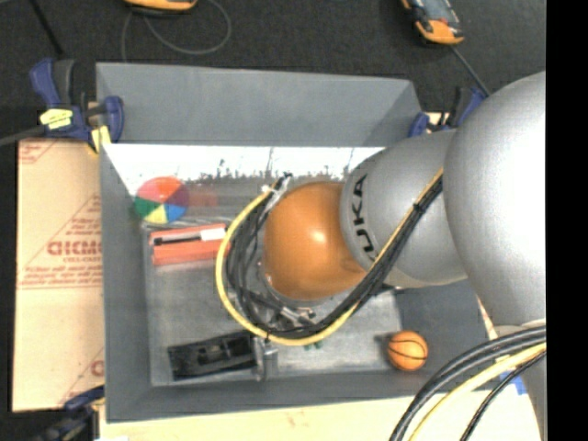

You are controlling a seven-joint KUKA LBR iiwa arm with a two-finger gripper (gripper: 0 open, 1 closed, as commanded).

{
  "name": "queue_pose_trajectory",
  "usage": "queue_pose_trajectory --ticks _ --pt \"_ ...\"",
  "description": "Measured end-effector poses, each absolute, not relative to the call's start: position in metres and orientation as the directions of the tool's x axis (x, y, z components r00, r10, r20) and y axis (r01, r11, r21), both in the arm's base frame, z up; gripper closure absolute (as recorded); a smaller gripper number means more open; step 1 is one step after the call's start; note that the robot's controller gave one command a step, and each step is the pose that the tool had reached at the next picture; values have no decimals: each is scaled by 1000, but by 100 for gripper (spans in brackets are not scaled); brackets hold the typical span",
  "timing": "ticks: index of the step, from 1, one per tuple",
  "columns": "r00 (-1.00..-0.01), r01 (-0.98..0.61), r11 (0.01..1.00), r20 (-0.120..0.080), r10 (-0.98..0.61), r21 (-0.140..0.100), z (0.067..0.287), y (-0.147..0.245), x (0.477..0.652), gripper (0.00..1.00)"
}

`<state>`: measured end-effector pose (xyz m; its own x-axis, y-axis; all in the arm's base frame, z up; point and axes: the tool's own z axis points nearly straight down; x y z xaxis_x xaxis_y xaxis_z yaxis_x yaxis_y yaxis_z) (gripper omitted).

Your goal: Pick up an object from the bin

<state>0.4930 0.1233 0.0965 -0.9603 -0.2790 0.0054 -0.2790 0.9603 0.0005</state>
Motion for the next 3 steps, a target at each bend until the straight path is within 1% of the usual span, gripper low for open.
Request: queue_pose_trajectory --ticks 1,2,3 --pt "-903 -430 903 -4 -430 -3 70 147 489 100" --pt "-902 -431 902 -5 -431 -1 71 148 489 0" --pt "-904 -428 904 -5 -428 1 71 149 489 100"
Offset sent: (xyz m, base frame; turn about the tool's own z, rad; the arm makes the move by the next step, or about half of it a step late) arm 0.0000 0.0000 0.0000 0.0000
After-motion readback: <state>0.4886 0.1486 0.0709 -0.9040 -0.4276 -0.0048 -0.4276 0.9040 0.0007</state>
